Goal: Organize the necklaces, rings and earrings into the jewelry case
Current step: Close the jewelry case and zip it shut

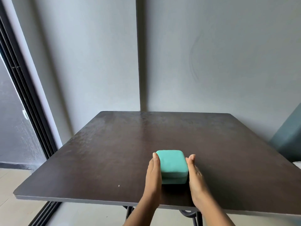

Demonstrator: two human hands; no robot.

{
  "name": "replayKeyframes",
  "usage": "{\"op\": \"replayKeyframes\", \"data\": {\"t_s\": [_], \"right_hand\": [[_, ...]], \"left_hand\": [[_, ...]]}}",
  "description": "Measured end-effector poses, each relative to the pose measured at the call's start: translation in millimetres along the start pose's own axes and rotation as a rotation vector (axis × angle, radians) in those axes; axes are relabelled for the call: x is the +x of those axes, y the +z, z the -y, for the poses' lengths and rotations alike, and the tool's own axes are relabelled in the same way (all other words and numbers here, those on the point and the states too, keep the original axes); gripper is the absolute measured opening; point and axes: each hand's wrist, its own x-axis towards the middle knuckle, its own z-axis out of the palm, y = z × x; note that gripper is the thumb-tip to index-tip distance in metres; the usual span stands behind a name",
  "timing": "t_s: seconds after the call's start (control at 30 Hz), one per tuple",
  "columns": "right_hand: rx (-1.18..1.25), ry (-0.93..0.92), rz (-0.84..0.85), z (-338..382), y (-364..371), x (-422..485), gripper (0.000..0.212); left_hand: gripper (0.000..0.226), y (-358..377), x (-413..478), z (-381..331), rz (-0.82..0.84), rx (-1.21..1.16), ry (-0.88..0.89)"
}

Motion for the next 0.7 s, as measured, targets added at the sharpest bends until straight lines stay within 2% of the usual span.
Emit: {"op": "replayKeyframes", "data": {"t_s": [0.13, 0.23, 0.33, 0.4, 0.7], "right_hand": [[-0.012, -0.045, 0.019, 19, 3, 16, 0.083], [-0.040, -0.081, 0.019, 33, 8, 40, 0.083], [-0.076, -0.099, 0.010, 47, 12, 64, 0.063], [-0.098, -0.113, 0.003, 52, 12, 79, 0.058], [-0.167, -0.109, 0.010, 51, 18, 128, 0.057]], "left_hand": [[0.078, 1, 26, -15, 0.047, -0.015, 0.032], [0.089, 4, 53, -26, 0.079, 0.043, 0.040], [0.097, 8, 86, -34, 0.083, 0.059, 0.022], [0.098, 12, 104, -40, 0.105, 0.069, 0.016], [0.095, 17, 162, -30, 0.156, 0.087, 0.009]]}}
